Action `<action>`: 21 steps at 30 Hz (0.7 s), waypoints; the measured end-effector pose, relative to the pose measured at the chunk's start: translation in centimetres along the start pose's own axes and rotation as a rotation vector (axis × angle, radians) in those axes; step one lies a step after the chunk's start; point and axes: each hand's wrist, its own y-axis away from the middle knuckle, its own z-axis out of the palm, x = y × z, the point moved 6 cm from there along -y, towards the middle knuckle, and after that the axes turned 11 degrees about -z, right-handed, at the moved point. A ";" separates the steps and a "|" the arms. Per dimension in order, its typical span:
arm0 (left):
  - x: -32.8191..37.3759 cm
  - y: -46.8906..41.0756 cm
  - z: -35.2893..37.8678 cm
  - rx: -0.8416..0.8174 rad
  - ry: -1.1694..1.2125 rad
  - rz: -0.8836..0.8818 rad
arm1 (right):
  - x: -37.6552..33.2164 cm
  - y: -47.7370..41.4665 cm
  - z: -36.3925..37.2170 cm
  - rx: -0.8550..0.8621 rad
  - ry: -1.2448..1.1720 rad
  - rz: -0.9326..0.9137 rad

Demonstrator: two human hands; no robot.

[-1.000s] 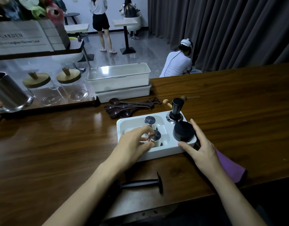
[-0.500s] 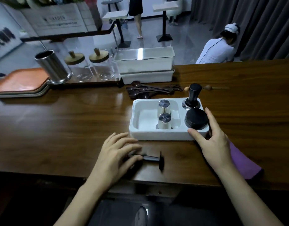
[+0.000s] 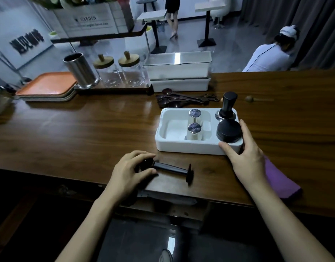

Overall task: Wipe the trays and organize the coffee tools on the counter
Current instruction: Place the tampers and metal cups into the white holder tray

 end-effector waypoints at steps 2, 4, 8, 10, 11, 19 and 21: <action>0.5 -0.4 0.4 -0.027 -0.006 0.032 | 0.1 0.0 0.1 -0.002 0.006 -0.004; 0.9 -0.6 0.4 -0.027 -0.012 0.052 | 0.2 0.0 0.2 -0.007 0.002 -0.001; 1.6 -1.1 -1.3 0.140 0.051 0.095 | 0.1 -0.1 0.2 -0.007 -0.017 -0.006; 2.9 -2.0 -2.6 0.221 0.075 0.133 | 0.1 -0.1 0.2 -0.007 -0.024 -0.009; 3.6 -2.7 -3.1 0.241 0.083 0.144 | 0.1 0.0 0.2 -0.008 -0.027 -0.012; 7.5 -10.9 -1.6 0.200 0.142 0.124 | -0.4 0.0 0.1 -0.010 -0.009 0.009; 8.0 -12.3 -0.6 0.174 0.131 0.113 | -0.4 0.0 0.1 -0.010 -0.009 0.015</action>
